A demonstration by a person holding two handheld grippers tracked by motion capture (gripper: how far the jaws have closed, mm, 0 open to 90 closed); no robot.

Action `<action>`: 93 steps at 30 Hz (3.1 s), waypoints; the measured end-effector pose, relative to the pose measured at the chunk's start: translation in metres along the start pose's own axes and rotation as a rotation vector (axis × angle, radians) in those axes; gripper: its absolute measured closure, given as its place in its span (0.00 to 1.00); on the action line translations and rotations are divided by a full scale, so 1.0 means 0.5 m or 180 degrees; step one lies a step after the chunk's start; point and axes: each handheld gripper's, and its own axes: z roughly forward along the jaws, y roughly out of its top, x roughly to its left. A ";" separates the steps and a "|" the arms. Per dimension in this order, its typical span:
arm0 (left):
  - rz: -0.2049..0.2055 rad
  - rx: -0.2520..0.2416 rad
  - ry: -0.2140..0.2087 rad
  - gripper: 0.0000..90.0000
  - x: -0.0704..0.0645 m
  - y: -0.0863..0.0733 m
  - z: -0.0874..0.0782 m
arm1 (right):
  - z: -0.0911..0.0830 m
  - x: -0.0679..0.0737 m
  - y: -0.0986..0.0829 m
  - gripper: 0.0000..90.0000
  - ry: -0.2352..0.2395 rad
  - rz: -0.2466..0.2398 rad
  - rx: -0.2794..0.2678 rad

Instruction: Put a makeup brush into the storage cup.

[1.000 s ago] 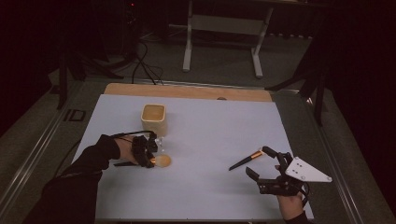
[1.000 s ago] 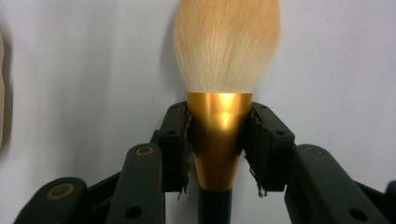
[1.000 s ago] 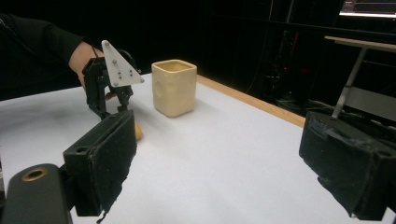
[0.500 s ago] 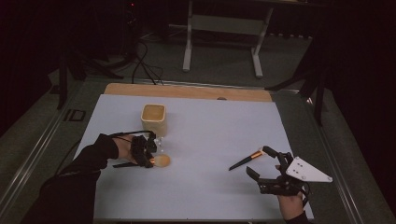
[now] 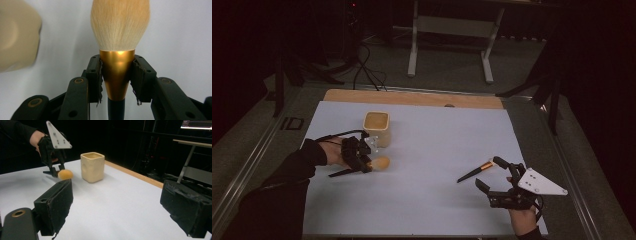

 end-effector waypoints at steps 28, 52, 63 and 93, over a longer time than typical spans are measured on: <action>-0.0256 -0.0861 0.0063 0.71 0.000 -0.027 -0.104 | 0.003 0.001 -0.001 0.12 -0.0003 0.0015 0.0013; -0.0382 -0.1573 0.0159 0.71 -0.001 -0.027 -0.160 | 0.001 0.000 0.000 0.12 -0.0015 0.0014 0.0001; -0.0455 -0.1836 0.0264 0.71 -0.001 -0.027 -0.184 | 0.001 0.000 0.000 0.12 -0.0009 0.0013 0.0002; -0.0690 -0.2372 0.0767 0.70 0.008 -0.018 -0.234 | 0.002 -0.001 0.000 0.12 -0.0002 0.0030 0.0000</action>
